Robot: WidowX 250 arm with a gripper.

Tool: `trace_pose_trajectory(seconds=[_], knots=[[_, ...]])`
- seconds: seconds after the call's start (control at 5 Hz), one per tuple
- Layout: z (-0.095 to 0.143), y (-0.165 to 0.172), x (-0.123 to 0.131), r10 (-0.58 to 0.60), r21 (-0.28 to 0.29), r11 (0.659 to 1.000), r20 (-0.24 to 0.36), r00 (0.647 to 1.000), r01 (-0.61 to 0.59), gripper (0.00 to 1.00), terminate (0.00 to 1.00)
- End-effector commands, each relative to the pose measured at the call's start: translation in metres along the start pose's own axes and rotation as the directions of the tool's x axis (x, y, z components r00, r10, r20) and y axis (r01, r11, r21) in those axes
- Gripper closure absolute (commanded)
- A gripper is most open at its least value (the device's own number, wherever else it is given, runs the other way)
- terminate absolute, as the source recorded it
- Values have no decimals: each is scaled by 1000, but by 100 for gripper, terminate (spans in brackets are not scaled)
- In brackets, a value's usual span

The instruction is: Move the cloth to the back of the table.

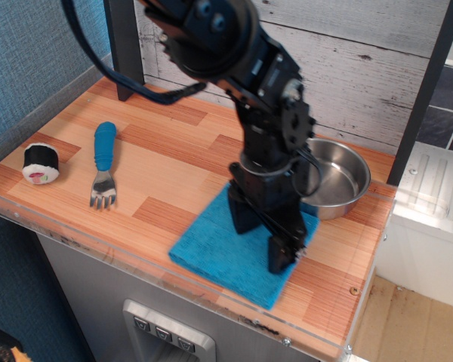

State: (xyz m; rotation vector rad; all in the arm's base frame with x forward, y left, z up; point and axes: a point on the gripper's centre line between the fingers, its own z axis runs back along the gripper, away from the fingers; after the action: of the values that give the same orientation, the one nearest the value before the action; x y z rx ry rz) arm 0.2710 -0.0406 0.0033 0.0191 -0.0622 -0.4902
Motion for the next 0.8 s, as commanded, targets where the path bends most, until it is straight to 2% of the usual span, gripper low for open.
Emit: trace_pose_trajectory(seconds=[0.0, 0.6], knots=[[-2, 47, -3, 62, 20, 998, -36, 997, -62, 0, 0], [3, 119, 28, 127, 38, 991, -10, 992, -127, 0, 0]])
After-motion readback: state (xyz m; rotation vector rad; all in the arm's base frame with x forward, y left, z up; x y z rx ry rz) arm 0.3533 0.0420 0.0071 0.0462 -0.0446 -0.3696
